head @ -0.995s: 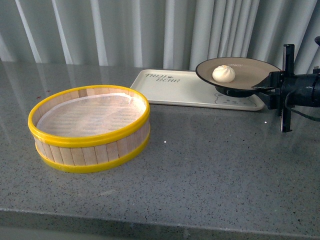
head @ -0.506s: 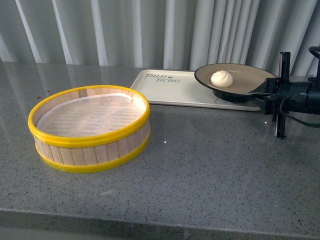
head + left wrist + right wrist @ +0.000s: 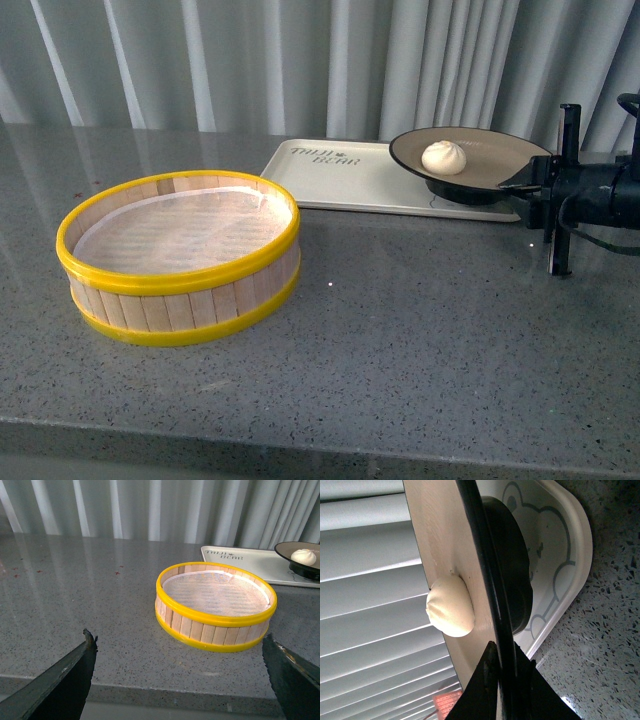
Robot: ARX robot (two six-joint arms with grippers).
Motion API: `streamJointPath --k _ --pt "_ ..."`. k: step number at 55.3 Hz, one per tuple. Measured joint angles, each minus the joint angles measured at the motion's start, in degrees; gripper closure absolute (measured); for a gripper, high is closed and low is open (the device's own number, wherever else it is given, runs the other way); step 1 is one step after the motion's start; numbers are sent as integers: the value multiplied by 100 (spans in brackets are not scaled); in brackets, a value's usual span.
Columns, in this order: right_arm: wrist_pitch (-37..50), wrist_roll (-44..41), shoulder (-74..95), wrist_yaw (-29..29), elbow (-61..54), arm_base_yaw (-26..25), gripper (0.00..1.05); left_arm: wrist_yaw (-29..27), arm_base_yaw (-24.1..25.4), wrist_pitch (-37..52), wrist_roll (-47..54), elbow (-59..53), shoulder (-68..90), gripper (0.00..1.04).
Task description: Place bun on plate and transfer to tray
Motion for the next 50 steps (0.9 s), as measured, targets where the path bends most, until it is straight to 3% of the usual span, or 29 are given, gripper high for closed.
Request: streamJointPath --k 12,33,45,50 --pt "-9 13 0 20 0 0 102 0 0 0 0 0 0 7" --pt "20 26 -9 2 0 -7 46 0 0 0 0 0 0 7" --pt "74 59 -212 -2 -76 -26 9 0 0 0 0 0 0 7" --pt "74 79 -402 11 -192 -13 9 0 0 0 0 0 0 7"
